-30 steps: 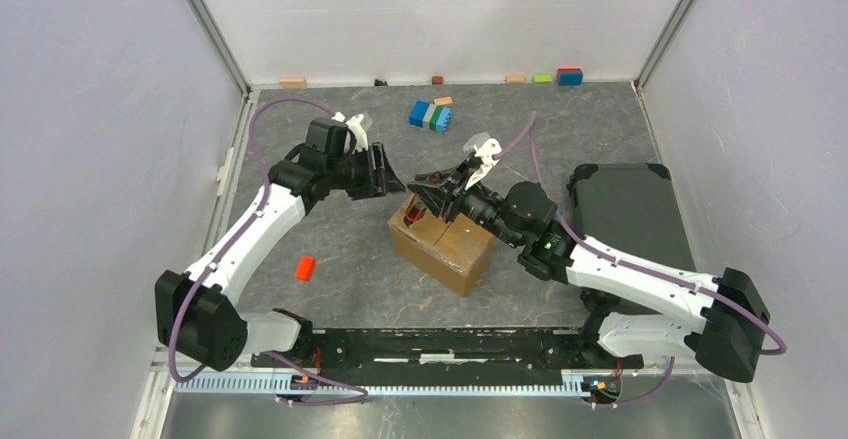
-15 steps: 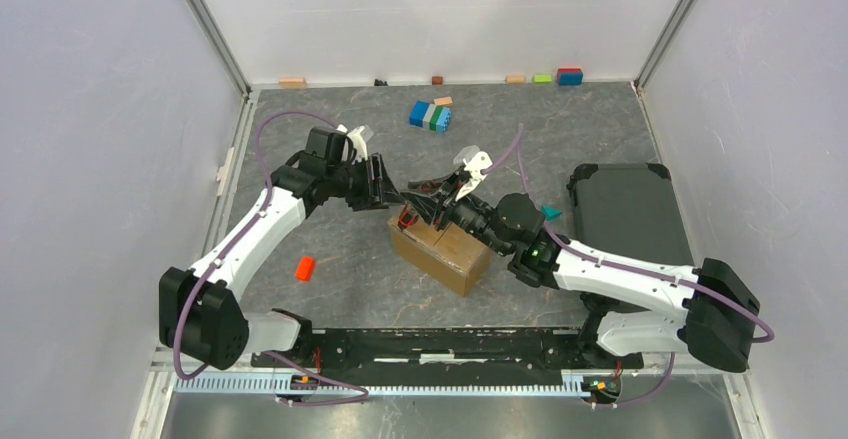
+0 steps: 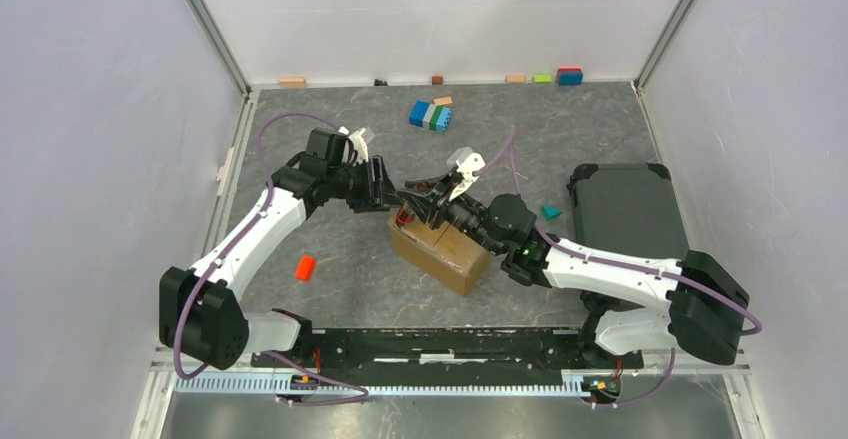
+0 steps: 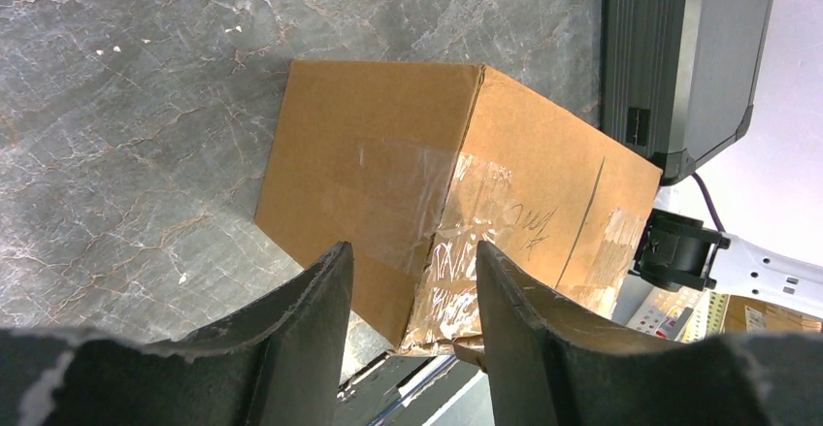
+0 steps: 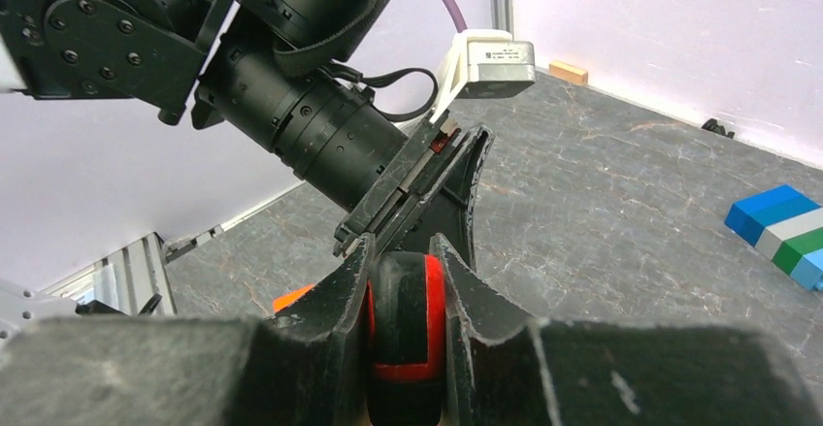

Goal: Unpack the express box
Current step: Cut the express box at the center of the board.

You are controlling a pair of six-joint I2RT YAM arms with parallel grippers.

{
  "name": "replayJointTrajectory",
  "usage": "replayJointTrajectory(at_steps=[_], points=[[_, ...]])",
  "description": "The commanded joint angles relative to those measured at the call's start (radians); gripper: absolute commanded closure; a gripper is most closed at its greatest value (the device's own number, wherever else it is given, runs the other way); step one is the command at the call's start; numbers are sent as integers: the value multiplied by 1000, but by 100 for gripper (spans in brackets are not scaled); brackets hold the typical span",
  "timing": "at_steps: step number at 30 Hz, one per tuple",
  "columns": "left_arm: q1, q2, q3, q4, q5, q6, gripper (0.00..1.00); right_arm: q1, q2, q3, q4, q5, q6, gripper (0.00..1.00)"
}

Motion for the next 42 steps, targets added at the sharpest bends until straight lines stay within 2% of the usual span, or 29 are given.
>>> replayJointTrajectory(at_steps=[1,20,42], points=[[7,-13,-9,36,30,27,44,4,17,21,85,10,-21,100],[7,4,-17,55,49,25,44,4,48,39,77,3,-33,100],[8,73,7,63,48,34,45,6,-19,-40,-37,-6,7,100]])
